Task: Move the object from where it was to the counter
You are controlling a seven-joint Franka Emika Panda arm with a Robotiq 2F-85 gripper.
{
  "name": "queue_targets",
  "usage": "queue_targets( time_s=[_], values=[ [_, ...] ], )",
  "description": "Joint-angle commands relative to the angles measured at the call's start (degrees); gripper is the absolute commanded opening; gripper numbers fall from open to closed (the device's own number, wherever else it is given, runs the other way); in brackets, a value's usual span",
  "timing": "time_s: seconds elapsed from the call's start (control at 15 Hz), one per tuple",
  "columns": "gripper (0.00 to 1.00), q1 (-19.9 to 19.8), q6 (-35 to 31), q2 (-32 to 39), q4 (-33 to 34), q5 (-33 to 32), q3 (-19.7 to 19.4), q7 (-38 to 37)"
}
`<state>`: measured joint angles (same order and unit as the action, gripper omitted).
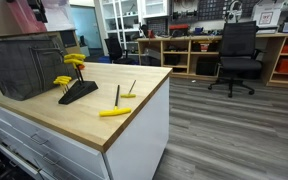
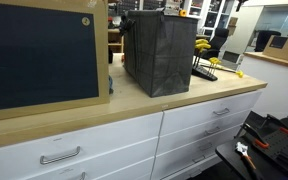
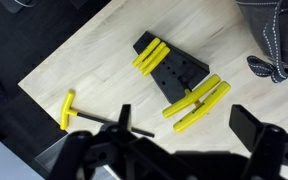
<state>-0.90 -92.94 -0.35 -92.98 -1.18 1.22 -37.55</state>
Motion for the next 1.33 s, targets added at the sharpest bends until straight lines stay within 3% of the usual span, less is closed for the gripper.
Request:
queue_targets(
  time_s=[0.0,0.67,1.27],
  values=[
    [1.00,0.8,-1.2,2.3,1.2,-0.5,0.0,-3.4],
    [1.00,-0.4,-1.9,8.9,3.5,-0.3,-3.8,-16.0],
    [1.00,0.7,-9.7,13.2,3.5,-0.3,-5.5,-33.3]
  ],
)
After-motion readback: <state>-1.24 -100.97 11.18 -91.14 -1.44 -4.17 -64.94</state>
